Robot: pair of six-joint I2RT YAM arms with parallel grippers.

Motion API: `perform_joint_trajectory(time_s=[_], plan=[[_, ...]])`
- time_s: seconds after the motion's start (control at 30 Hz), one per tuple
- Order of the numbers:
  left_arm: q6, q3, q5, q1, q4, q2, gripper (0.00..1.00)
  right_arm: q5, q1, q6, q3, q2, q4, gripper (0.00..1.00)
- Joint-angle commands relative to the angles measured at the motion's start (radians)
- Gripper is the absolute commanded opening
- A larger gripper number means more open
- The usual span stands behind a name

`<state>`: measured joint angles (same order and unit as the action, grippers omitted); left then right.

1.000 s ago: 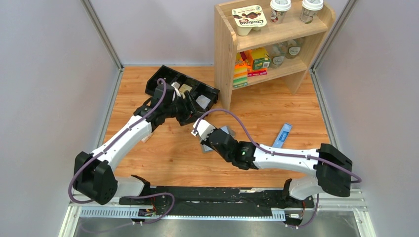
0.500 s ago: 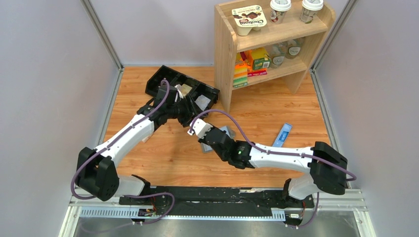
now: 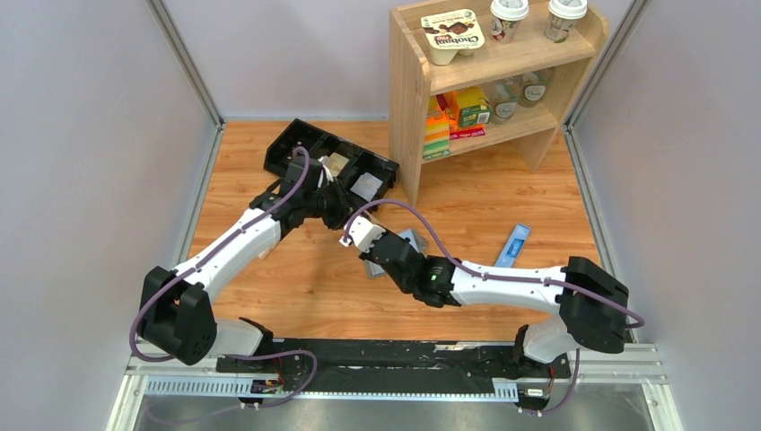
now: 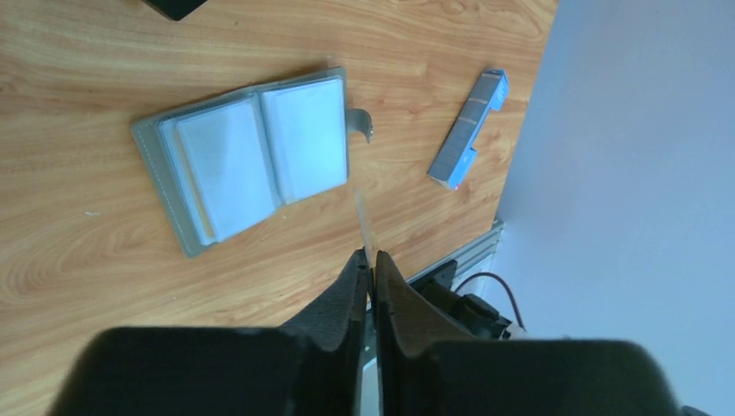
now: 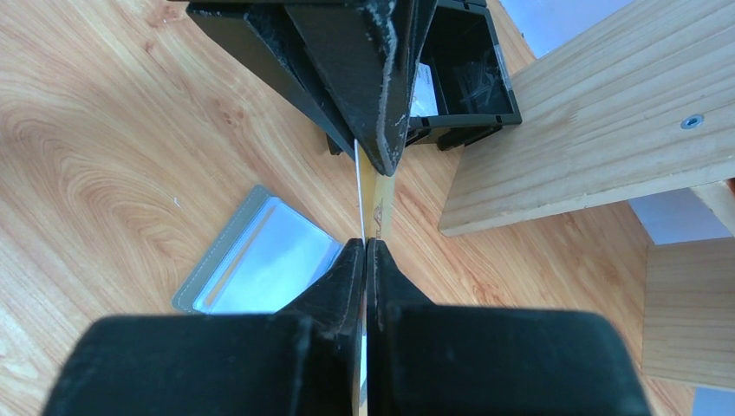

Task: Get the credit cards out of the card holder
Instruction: Place the credit card in the storage box.

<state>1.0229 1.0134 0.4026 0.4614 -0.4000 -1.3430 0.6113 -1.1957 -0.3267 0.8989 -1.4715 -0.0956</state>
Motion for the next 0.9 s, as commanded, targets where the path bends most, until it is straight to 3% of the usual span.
perform_joint_trajectory(time_s=[0.0, 0.1, 0.23, 0.33, 0.47, 0.6, 0.87], plan=[[-0.033, -0.022, -0.002, 0.002, 0.072, 0.034, 0.04, -0.001, -0.001, 0.031, 0.032, -0.006, -0.044, 0.00], [-0.116, -0.018, -0.010, -0.010, 0.078, 0.044, 0.00, -0.034, 0.016, 0.092, 0.028, 0.020, -0.015, 0.11], [-0.237, -0.022, -0.033, -0.052, 0.081, 0.054, 0.00, -0.154, 0.067, 0.190, 0.005, 0.080, 0.034, 0.51], [-0.322, -0.077, -0.061, -0.089, 0.148, 0.082, 0.00, -0.250, 0.122, 0.277, -0.003, 0.115, 0.086, 0.74], [-0.431, -0.154, -0.082, -0.167, 0.269, 0.123, 0.00, -0.338, 0.179, 0.397, -0.044, 0.175, 0.119, 0.91], [-0.549, -0.157, -0.102, -0.262, 0.335, 0.117, 0.00, -0.390, 0.228, 0.491, -0.095, 0.241, 0.114, 1.00], [-0.762, -0.049, -0.042, -0.408, 0.484, -0.075, 0.00, -0.406, 0.254, 0.489, -0.115, 0.293, 0.143, 1.00]])
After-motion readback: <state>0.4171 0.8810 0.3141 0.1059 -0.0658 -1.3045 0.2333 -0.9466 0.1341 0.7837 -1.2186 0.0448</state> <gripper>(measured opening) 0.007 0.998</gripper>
